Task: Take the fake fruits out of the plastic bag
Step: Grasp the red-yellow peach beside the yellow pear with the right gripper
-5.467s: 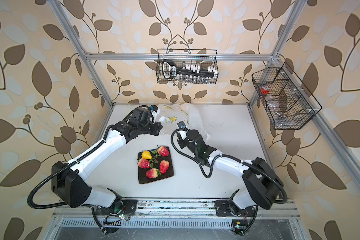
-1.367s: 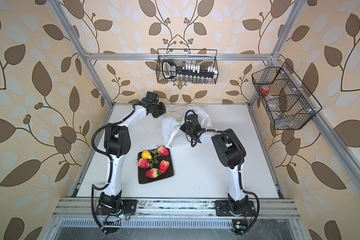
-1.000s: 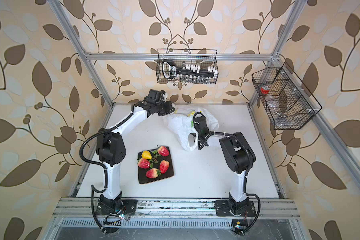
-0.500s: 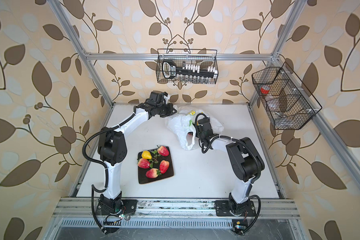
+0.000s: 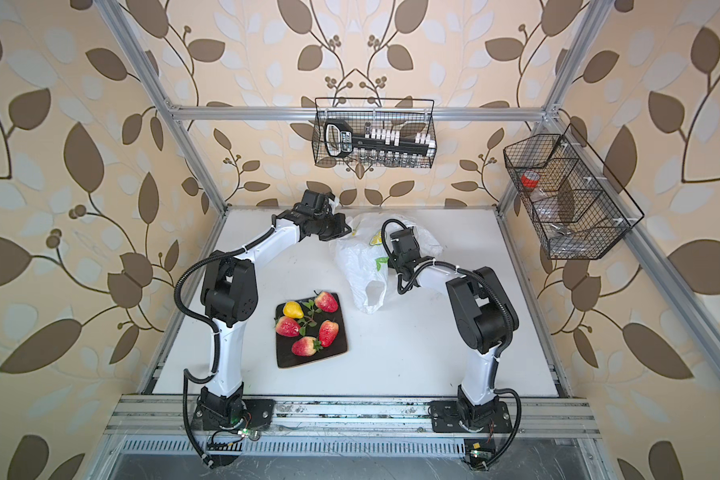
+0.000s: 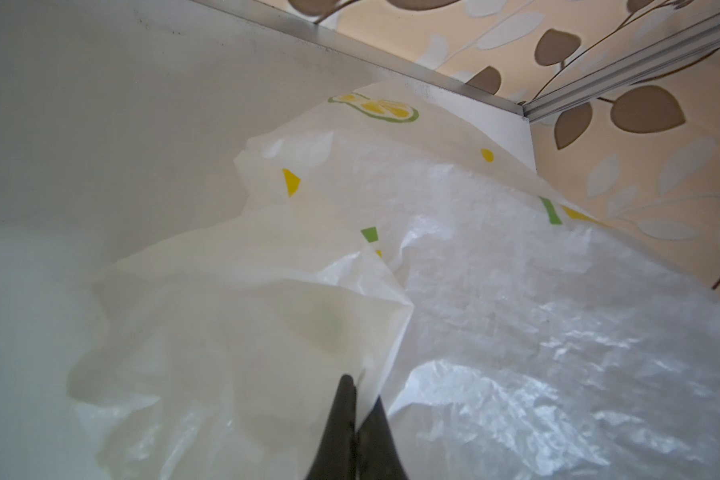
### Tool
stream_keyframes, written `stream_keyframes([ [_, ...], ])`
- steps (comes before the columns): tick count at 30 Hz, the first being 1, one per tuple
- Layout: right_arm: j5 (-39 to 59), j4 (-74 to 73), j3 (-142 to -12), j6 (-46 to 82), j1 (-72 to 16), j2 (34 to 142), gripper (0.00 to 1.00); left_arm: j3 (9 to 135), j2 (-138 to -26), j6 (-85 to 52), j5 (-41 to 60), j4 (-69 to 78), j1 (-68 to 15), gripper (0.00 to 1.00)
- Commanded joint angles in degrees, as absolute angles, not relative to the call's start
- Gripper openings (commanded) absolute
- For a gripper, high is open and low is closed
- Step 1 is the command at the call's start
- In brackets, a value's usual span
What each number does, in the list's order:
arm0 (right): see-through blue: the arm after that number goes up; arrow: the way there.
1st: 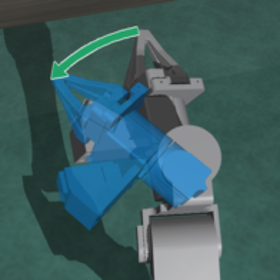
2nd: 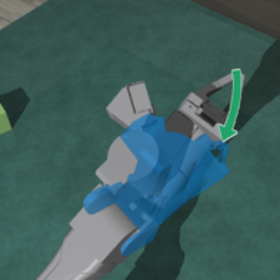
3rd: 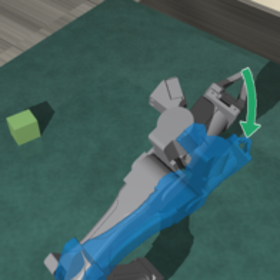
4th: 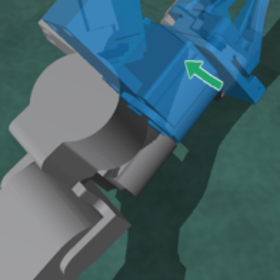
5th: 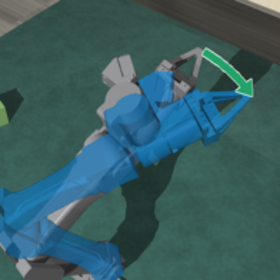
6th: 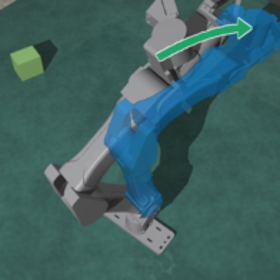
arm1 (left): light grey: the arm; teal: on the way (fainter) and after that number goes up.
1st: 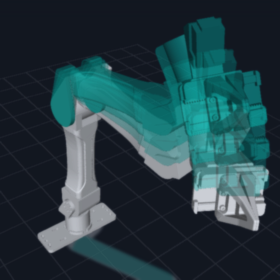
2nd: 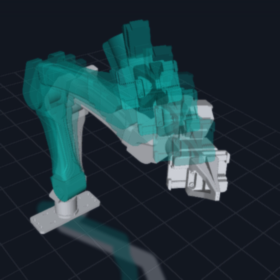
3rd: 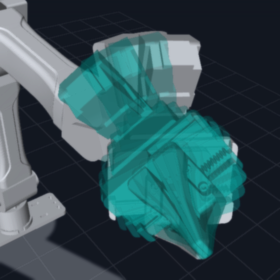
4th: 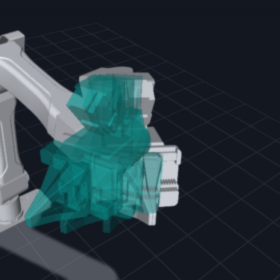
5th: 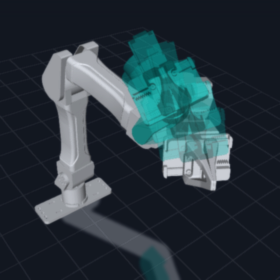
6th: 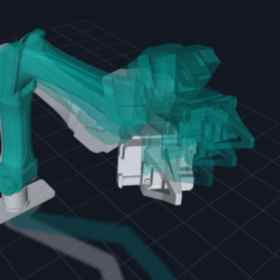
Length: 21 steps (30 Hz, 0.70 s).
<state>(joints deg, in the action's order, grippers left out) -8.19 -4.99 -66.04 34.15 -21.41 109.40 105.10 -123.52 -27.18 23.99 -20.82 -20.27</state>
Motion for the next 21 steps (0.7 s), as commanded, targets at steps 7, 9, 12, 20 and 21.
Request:
stream_keyframes([
  [7,-15.33,5.74,-75.38,43.04,-23.62,117.09,0.78,101.08,-119.53,-26.63,24.13,-19.63,-20.57,0.00],
  [9,-15.24,6.08,-76.18,44.14,-23.95,117.96,0.74,101.25,-119.48,-26.63,24.08,-19.72,-20.57,0.00],
  [12,-15.07,6.28,-77.51,44.73,-24.24,119.21,0.72,101.34,-119.53,-26.63,24.14,-19.84,-20.58,0.00],
  [20,-15.94,6.71,-81.61,45.35,-24.22,122.78,0.68,101.57,-119.55,-26.10,24.09,-20.55,-20.57,0.00],
  [21,-16.08,6.96,-82.29,45.40,-24.22,123.17,0.66,101.62,-119.67,-26.10,24.15,-20.62,-20.57,0.00],
])
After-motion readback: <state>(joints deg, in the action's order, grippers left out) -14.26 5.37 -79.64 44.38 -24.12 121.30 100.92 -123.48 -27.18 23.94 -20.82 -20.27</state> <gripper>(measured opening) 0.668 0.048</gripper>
